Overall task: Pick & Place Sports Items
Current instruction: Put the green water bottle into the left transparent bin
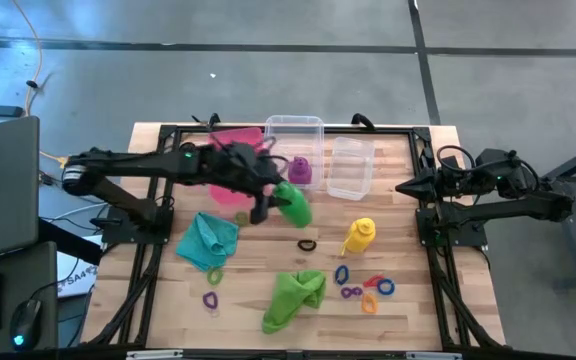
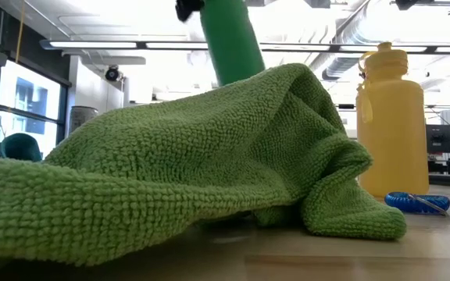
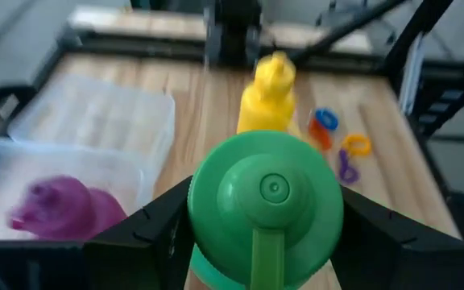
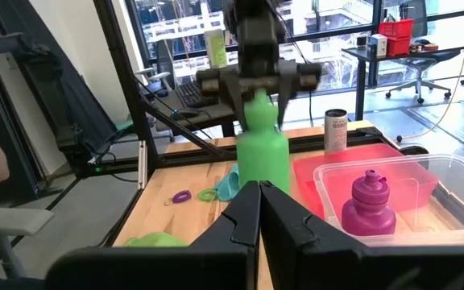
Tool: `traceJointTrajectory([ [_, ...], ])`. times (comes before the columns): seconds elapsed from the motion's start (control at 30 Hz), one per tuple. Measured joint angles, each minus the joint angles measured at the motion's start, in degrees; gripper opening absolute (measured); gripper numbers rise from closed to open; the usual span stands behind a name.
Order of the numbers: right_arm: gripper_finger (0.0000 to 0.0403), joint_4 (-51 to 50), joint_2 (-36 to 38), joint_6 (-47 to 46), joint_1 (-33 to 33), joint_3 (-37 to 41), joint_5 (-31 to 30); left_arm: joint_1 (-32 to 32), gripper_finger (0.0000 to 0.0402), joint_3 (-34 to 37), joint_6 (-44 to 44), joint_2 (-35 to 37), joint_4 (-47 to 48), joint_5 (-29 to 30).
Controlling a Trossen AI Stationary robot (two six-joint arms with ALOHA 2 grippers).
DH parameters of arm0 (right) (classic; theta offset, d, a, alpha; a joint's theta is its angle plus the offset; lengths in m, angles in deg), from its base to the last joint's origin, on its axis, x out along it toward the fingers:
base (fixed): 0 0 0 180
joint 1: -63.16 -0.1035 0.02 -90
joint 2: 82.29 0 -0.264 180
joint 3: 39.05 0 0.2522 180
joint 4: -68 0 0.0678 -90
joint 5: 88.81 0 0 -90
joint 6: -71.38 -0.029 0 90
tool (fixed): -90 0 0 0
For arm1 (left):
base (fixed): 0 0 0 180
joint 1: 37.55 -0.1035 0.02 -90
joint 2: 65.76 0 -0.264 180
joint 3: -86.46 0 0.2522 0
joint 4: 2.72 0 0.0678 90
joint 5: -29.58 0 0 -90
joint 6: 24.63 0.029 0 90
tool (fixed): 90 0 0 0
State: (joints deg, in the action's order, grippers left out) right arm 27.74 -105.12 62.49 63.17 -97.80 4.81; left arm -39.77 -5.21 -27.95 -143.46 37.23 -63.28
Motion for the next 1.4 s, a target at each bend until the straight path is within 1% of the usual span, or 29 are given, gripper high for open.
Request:
traceJointTrajectory([
  [0.13, 0.0, 0.0, 0.0, 0.0, 0.0, 0.0, 0.0, 0.0, 0.0209, -0.1, 0.8, 5.2, 0.1, 2.3],
  [0.23, 0.0, 0.0, 0.0, 0.1, 0.0, 0.0, 0.0, 0.0, 0.0217, -0.1, 2.0, 8.0, 0.1, 5.2],
  [0.33, 0.0, 0.0, 0.0, 0.1, 0.0, 0.0, 0.9, 0.0, 0.0225, -0.1, 4.1, 9.5, 0.4, 9.5],
  [0.43, 0.0, 0.1, 0.0, 0.1, 0.0, 0.0, 1.5, -0.8, 0.0221, -0.1, 6.2, 9.7, 0.5, 12.6],
  [0.53, 0.0, 0.1, 0.0, 0.0, 0.0, 0.0, 1.5, -2.8, 0.0213, -0.1, 6.9, 9.5, 0.5, 12.9],
  [0.77, 0.0, 0.1, 0.0, -0.1, 0.0, 0.0, 1.5, -9.8, 0.0223, -0.1, 6.5, 9.3, 3.1, 13.4],
  [1.0, 0.0, 0.1, 0.0, 0.0, 0.0, 0.0, 1.4, -15.7, 0.0217, -0.1, 6.2, 8.1, 4.7, 13.4],
  [1.27, 0.0, 0.2, 0.0, 0.1, 0.0, 0.0, 1.3, -19.0, 0.0221, -0.1, 7.0, 1.8, 2.2, 13.7],
  [1.4, 0.0, 0.2, 0.0, 0.1, 0.0, 0.0, 1.3, -19.7, 0.0221, 0.0, 7.6, -1.2, -0.6, 12.7],
])
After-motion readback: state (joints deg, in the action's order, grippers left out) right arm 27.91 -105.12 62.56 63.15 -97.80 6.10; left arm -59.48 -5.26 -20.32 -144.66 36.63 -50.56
